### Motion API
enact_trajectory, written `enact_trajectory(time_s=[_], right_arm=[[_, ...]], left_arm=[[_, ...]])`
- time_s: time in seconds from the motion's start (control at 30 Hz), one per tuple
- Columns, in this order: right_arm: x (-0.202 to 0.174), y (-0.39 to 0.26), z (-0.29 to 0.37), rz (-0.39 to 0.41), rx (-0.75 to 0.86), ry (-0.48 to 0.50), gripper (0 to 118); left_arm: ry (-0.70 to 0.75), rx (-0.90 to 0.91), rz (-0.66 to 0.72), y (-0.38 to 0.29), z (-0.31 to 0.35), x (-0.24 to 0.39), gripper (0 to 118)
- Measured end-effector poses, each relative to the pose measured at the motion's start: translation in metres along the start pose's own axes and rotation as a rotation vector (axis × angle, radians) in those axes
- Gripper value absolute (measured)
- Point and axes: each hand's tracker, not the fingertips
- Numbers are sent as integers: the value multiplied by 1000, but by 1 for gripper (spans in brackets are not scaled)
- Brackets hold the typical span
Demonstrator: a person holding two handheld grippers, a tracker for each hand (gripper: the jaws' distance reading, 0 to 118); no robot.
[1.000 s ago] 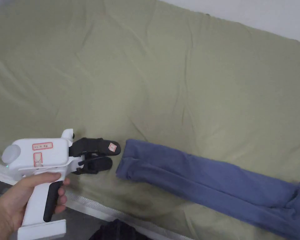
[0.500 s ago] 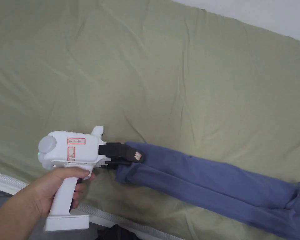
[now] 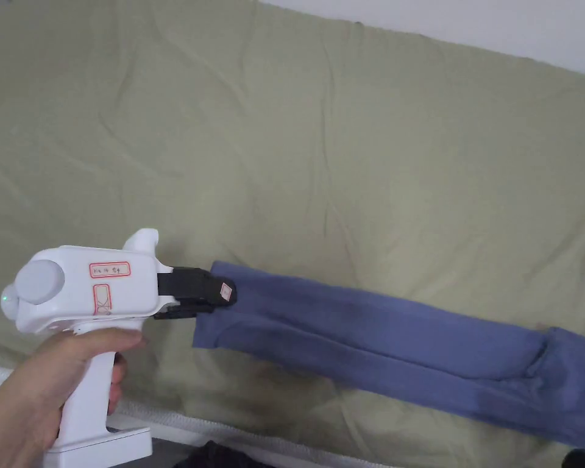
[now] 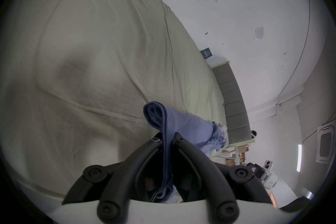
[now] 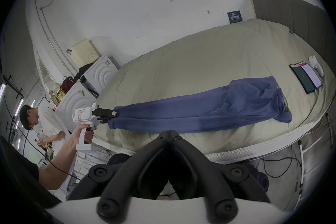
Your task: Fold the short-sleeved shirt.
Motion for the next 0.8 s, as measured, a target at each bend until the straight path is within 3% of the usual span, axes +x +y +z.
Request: enact_trajectory(time_s=[0.17, 0.3, 0.53, 0.67, 0.8], right_arm=[[18, -5, 7, -43, 20, 15, 0], [35, -9, 16, -66, 44, 21, 0], [62, -17, 36, -108, 96, 18, 0], [80, -22, 47, -136, 136, 9, 0], [88, -24, 53, -128, 167, 4, 0]], left_arm=[[-5, 11, 33, -7, -8, 17, 6], [-109, 6, 68, -15, -25, 50, 6], [-190, -81, 34, -24, -96, 126, 6], [-119, -102, 9, -36, -154, 166, 6], [124, -201, -45, -60, -233, 180, 6]])
